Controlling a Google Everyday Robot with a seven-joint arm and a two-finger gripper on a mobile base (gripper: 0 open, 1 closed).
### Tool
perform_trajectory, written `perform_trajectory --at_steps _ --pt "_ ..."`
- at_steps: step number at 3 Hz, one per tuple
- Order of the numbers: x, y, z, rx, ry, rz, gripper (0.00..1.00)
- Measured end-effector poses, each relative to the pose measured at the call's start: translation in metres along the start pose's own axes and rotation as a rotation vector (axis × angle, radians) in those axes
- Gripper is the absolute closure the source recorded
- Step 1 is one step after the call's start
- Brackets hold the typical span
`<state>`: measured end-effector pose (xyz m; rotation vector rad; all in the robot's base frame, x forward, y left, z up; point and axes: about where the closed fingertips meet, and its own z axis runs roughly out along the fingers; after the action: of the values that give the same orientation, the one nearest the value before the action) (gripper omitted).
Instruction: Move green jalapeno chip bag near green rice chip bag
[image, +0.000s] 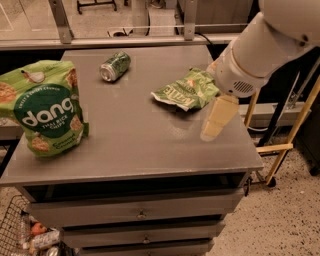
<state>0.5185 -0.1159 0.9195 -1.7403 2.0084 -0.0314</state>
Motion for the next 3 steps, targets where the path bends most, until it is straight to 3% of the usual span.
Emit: perform_trajectory --at_steps 2,3 --pt "-0.004 -0.007 0.0 0.042 -0.02 -0.008 0.0" --pt "-0.007 -0.026 0.016 0.088 -0.039 -0.034 0.0"
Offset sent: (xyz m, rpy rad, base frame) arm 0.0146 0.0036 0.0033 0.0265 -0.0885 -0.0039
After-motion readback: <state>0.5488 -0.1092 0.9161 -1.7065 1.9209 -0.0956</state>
